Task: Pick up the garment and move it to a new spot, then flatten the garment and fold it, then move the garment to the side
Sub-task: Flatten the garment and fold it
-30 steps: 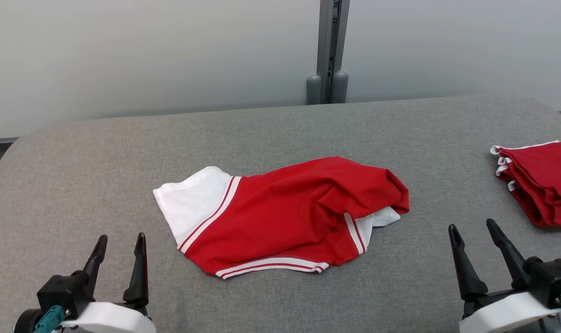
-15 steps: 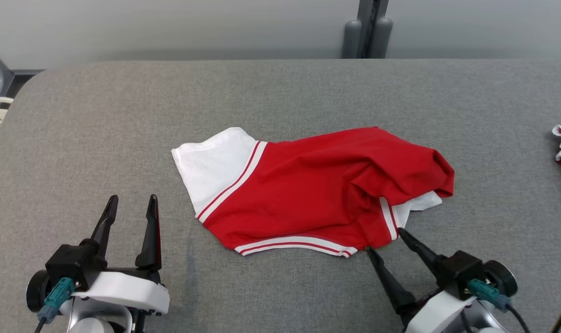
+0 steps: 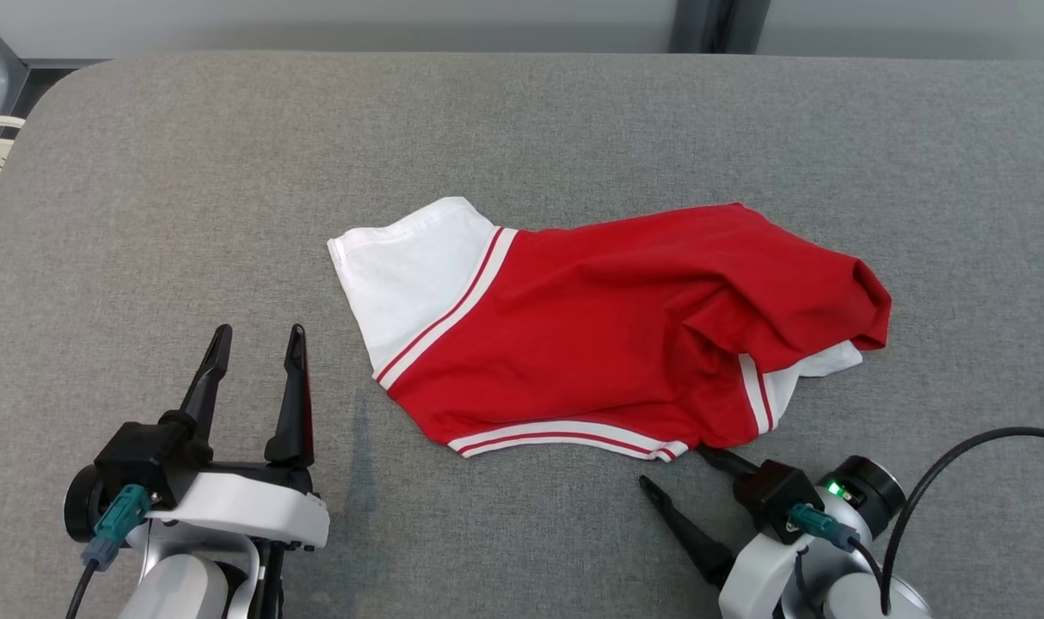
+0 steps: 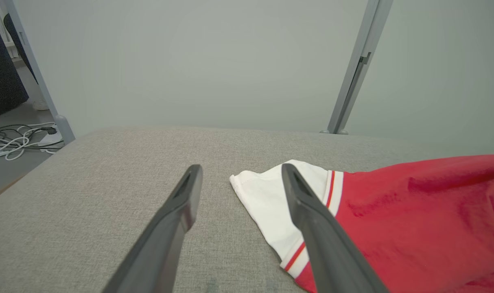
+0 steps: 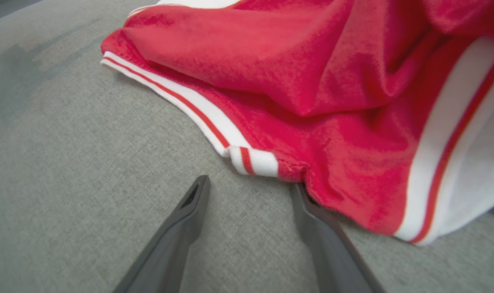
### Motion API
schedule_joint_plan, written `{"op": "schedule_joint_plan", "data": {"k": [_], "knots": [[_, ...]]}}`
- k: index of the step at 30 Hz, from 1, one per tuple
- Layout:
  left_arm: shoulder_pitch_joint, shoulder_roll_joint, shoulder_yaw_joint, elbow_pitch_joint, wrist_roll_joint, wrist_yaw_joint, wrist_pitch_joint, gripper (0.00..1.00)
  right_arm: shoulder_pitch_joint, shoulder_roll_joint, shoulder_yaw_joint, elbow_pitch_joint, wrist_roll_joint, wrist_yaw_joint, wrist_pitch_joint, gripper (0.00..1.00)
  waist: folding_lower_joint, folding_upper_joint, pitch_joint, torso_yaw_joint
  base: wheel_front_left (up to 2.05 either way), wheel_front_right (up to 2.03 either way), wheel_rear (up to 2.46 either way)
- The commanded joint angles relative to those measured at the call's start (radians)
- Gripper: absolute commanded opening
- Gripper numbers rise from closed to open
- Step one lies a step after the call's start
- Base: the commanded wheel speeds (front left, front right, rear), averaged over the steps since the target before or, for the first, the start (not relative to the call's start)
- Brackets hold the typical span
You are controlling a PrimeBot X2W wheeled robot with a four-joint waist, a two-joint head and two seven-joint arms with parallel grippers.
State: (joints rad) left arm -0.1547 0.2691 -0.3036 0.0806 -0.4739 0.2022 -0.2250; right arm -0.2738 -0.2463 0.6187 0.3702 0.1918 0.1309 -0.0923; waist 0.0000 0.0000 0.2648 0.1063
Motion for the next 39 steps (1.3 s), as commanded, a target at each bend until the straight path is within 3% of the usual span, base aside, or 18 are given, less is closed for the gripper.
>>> {"op": "schedule_joint_plan", "data": {"k": [1,9,10,11,12,23,32,39], "knots": [[-0.016,0.002,0.002,0.004,0.006,-0.005,-0.006,1.0,-0.014,-0.004,-0.002,0.007,-0.002,0.0,-0.01,1.0,0.0,0.0,0.001,-0.001,0.0,0.0,0.0],[-0.024,0.004,-0.002,0.011,0.006,-0.005,-0.011,1.0,-0.093,0.019,0.032,0.091,-0.007,0.0,-0.055,1.0,0.0,0.0,0.001,-0.016,0.0,0.0,0.0],[-0.026,0.004,-0.003,0.011,0.006,-0.005,-0.011,1.0,-0.104,0.022,0.038,0.101,-0.006,0.0,-0.06,0.48,0.0,0.0,0.002,-0.017,0.0,0.0,0.0],[-0.027,0.004,-0.004,0.012,0.007,-0.005,-0.011,1.0,-0.114,0.026,0.043,0.11,-0.001,0.0,-0.064,0.35,0.0,0.0,0.002,-0.017,0.0,0.0,0.0],[-0.027,0.003,-0.005,0.012,0.007,-0.005,-0.011,1.0,-0.121,0.03,0.046,0.117,0.004,0.0,-0.07,0.0,0.0,0.0,0.002,-0.017,0.0,0.0,0.0],[-0.024,-0.003,-0.008,0.026,-0.004,-0.004,-0.017,1.0,-0.123,0.035,0.065,0.105,0.068,0.0,-0.107,0.0,0.0,0.0,-0.009,-0.021,0.0,0.0,0.0],[-0.007,0.001,-0.005,0.029,-0.007,0.004,-0.021,1.0,-0.093,0.017,0.109,-0.149,0.094,0.0,-0.083,0.0,0.0,0.0,-0.035,-0.053,0.0,0.0,0.0],[-0.001,0.009,-0.004,0.024,-0.008,0.012,-0.019,1.0,-0.152,0.042,0.133,-0.37,0.107,0.0,-0.058,0.0,0.0,0.0,-0.047,-0.077,0.0,0.0,0.0]]}}
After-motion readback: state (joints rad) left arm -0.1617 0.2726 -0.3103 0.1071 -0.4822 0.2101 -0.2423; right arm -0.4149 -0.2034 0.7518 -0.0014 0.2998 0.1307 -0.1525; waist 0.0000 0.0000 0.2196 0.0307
